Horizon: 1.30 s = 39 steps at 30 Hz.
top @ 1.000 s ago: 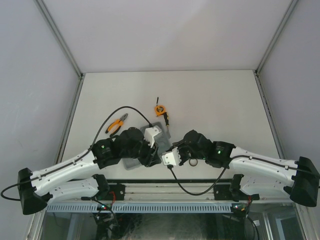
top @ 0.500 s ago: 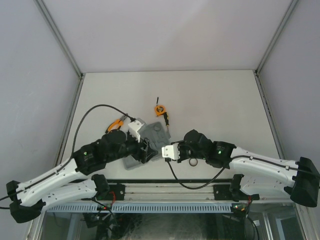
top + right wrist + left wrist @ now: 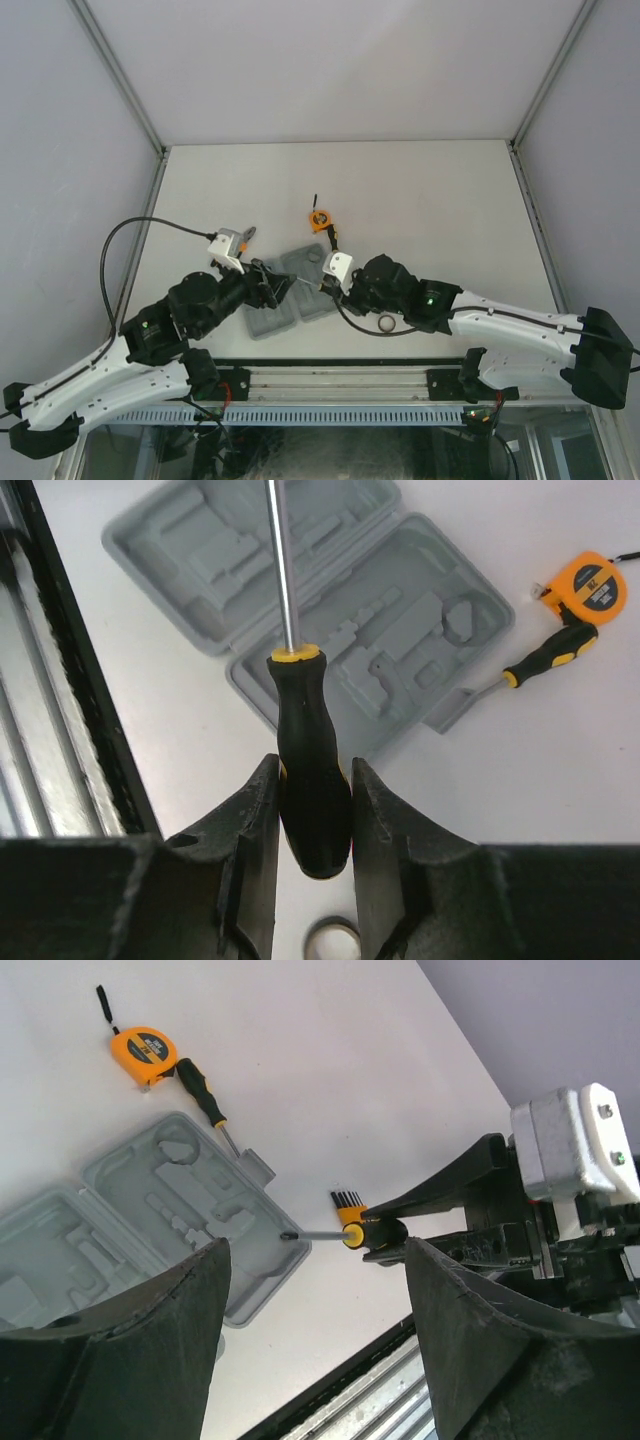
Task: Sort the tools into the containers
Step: Adjust the screwdriver.
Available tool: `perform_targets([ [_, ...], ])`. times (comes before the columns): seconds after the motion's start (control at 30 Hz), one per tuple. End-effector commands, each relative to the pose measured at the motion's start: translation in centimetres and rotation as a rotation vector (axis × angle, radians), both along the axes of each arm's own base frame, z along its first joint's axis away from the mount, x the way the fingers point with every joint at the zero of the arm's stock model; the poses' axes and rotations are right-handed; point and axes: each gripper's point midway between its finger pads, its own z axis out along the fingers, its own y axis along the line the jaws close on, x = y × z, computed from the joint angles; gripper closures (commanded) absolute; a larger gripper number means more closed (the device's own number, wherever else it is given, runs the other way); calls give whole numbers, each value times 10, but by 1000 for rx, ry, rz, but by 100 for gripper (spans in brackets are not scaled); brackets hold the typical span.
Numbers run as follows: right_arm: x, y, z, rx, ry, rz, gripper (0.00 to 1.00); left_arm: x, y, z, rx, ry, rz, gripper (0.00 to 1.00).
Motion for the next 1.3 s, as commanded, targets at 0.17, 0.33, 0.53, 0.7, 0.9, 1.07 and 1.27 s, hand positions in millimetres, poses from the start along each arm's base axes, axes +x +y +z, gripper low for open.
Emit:
perform_targets([
  [0.17, -5, 39, 42, 329, 215, -175, 100, 9, -2, 9, -131, 14, 77, 25],
  [0.33, -16, 53, 62, 402, 250, -156, 100, 8, -10, 18, -193, 19, 62, 25],
  [0.53, -26, 64, 82, 480, 250, -118, 100, 9, -19, 25, -218, 15, 40, 35],
  [0.7, -30, 66, 90, 509, 253, -104, 100, 9, -24, 24, -213, 24, 28, 46],
  [0.9, -30, 66, 87, 501, 252, -112, 98, 9, -24, 27, -225, 18, 26, 72],
  [1.07, -28, 62, 82, 477, 242, -128, 92, 9, -23, 27, -224, 16, 30, 99],
  [1.27, -26, 59, 84, 473, 225, -135, 71, 10, -23, 27, -214, 17, 33, 100],
])
